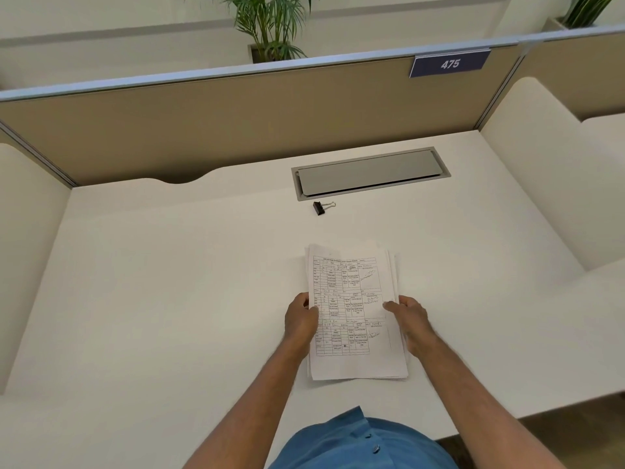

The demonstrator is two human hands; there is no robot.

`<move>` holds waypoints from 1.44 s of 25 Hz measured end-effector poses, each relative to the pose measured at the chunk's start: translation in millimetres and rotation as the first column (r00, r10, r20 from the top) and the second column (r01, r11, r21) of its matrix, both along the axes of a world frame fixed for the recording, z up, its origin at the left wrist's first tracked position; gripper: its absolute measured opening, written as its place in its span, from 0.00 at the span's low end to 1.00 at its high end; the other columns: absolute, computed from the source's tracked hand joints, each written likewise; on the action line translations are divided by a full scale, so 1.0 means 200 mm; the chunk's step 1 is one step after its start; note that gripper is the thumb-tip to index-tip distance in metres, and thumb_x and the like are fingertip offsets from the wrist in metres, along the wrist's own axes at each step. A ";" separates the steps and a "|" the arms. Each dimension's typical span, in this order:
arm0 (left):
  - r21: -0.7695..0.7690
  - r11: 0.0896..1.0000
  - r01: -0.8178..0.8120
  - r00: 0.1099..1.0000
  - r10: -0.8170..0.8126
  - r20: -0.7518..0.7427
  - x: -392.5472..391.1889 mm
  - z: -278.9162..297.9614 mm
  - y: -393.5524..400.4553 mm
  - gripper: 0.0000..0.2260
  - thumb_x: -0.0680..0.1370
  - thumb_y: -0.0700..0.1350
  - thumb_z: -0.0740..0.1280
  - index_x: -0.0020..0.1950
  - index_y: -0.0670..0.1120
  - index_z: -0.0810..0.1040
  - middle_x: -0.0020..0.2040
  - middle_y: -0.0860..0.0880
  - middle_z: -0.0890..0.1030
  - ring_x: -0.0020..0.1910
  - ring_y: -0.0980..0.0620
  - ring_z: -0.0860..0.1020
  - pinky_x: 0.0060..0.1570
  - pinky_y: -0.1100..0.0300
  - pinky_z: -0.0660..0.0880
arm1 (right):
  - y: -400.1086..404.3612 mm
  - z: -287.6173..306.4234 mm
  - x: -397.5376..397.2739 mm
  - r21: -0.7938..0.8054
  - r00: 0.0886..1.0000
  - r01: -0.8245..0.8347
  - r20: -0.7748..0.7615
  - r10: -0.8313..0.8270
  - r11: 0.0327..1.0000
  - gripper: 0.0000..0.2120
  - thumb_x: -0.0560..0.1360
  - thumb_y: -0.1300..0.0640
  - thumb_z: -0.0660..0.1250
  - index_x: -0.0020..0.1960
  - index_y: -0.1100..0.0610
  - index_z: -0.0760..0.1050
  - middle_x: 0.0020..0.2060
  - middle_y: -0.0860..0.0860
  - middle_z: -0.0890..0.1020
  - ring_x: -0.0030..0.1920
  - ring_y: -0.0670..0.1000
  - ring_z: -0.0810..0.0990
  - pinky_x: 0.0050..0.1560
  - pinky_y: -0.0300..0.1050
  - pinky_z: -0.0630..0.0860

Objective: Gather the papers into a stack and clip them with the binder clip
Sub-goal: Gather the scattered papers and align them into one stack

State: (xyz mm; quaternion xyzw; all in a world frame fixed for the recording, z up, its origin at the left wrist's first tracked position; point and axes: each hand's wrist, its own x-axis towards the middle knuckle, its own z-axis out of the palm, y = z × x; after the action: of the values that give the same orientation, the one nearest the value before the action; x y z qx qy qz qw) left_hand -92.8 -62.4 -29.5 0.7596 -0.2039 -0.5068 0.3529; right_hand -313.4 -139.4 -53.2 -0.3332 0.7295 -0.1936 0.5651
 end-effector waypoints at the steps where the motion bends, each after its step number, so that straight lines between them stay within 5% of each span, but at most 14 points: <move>1: -0.007 1.000 0.004 1.000 -0.004 -0.005 0.00 0.00 0.00 0.14 0.82 0.36 0.61 0.65 0.45 0.78 0.56 0.50 0.83 0.51 0.53 0.82 0.44 0.62 0.79 | 0.01 0.00 0.01 -0.004 0.999 -0.004 -0.051 0.004 1.000 0.35 0.68 0.48 0.75 0.73 0.55 0.71 0.71 0.55 0.72 0.69 0.58 0.72 0.65 0.52 0.72; 3: -0.022 1.000 0.014 1.000 -0.014 -0.014 0.00 0.00 0.00 0.15 0.82 0.35 0.61 0.66 0.46 0.78 0.57 0.50 0.83 0.52 0.53 0.82 0.45 0.62 0.79 | 0.01 0.00 0.03 -0.047 0.997 0.001 -0.071 -0.004 0.999 0.30 0.72 0.53 0.75 0.72 0.55 0.72 0.69 0.56 0.71 0.65 0.58 0.74 0.59 0.49 0.74; 8: -0.044 0.999 0.026 0.999 -0.027 -0.029 0.00 0.00 0.02 0.16 0.82 0.34 0.59 0.66 0.48 0.78 0.56 0.52 0.82 0.51 0.55 0.81 0.45 0.62 0.79 | 0.02 0.02 0.04 0.029 0.973 0.079 0.217 -0.084 0.996 0.29 0.73 0.62 0.74 0.71 0.60 0.68 0.60 0.57 0.83 0.56 0.58 0.84 0.51 0.53 0.83; 15: -0.030 0.996 -0.085 0.984 0.079 -0.158 0.07 -0.04 0.05 0.14 0.81 0.42 0.66 0.67 0.48 0.76 0.62 0.48 0.83 0.59 0.48 0.82 0.61 0.47 0.80 | 0.08 0.24 0.10 -0.179 0.936 -0.239 0.220 0.275 0.954 0.15 0.79 0.64 0.68 0.65 0.54 0.78 0.56 0.50 0.86 0.52 0.46 0.86 0.50 0.41 0.82; 18: -0.202 0.965 -0.170 0.917 0.080 -0.390 0.14 0.05 0.07 0.22 0.78 0.45 0.72 0.71 0.48 0.73 0.64 0.48 0.84 0.62 0.47 0.82 0.58 0.50 0.80 | 0.03 0.39 0.08 -0.249 0.890 -0.262 0.311 0.333 0.932 0.15 0.79 0.63 0.69 0.65 0.57 0.78 0.58 0.54 0.86 0.56 0.51 0.87 0.53 0.46 0.83; 22: -0.408 0.908 -0.092 0.872 -0.124 -0.474 0.29 0.23 0.04 0.26 0.77 0.43 0.71 0.75 0.46 0.71 0.69 0.45 0.81 0.68 0.44 0.79 0.65 0.46 0.76 | -0.03 0.55 0.05 -0.319 0.795 -0.333 0.411 0.446 0.888 0.17 0.79 0.64 0.68 0.68 0.61 0.77 0.62 0.57 0.84 0.62 0.56 0.84 0.63 0.54 0.79; 26: -0.478 0.878 0.031 0.917 -0.215 -0.335 0.34 0.45 0.00 0.17 0.80 0.42 0.70 0.69 0.42 0.79 0.65 0.43 0.83 0.65 0.41 0.81 0.64 0.45 0.78 | -0.02 0.65 0.13 -0.410 0.867 -0.242 0.314 0.386 0.879 0.15 0.79 0.66 0.67 0.63 0.54 0.80 0.55 0.51 0.88 0.56 0.52 0.86 0.56 0.49 0.83; 31: -0.535 0.844 -0.034 0.980 -0.077 -0.183 0.31 0.58 -0.03 0.09 0.81 0.37 0.68 0.58 0.47 0.83 0.54 0.51 0.87 0.55 0.53 0.84 0.57 0.57 0.79 | 0.02 0.72 0.22 -0.567 0.951 -0.086 0.198 0.237 0.819 0.18 0.78 0.70 0.65 0.58 0.49 0.79 0.50 0.45 0.86 0.48 0.43 0.85 0.44 0.36 0.81; 36: -0.511 0.859 0.042 0.984 -0.124 -0.127 0.28 0.50 0.05 0.14 0.81 0.39 0.68 0.63 0.54 0.80 0.59 0.51 0.85 0.58 0.53 0.82 0.52 0.63 0.80 | 0.08 0.65 0.25 -0.539 0.960 -0.098 0.171 0.222 0.837 0.19 0.76 0.72 0.65 0.60 0.52 0.76 0.50 0.46 0.84 0.52 0.46 0.82 0.42 0.31 0.78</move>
State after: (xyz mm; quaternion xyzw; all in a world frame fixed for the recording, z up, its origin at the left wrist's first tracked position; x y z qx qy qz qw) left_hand -36.1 -52.0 70.8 0.5892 -0.3342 -0.5078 0.5322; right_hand -264.2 -124.3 76.2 -0.5106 0.5490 -0.3740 0.5459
